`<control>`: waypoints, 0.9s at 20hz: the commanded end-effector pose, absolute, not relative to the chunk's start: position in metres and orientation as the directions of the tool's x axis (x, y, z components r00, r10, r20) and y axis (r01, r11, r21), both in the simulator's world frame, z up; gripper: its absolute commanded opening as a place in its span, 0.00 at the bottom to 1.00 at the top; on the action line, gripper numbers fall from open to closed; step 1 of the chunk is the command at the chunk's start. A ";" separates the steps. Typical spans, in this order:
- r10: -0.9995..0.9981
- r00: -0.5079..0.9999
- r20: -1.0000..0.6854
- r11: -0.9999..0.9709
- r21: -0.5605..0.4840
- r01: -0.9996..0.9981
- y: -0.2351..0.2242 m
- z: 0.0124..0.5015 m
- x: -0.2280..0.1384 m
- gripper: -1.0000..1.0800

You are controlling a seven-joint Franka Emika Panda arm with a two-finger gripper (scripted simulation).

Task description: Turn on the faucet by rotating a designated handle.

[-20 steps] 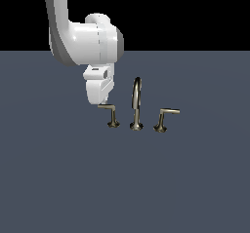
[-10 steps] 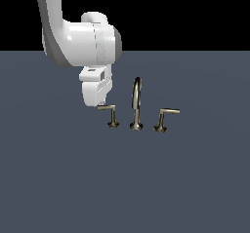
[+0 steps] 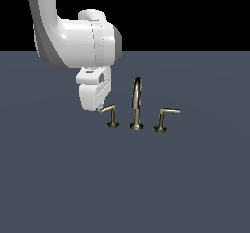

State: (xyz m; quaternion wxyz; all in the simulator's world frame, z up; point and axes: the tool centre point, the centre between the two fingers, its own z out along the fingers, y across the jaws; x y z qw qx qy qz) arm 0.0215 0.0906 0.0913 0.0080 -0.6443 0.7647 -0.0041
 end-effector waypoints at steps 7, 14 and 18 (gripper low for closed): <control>-0.986 -0.164 -0.004 0.164 -0.008 -0.986 0.085 0.091 0.002 0.00; -0.987 -0.162 -0.001 0.162 -0.003 -0.987 0.067 0.091 -0.017 0.00; -0.987 -0.161 0.000 0.161 0.000 -0.987 0.059 0.091 -0.026 0.00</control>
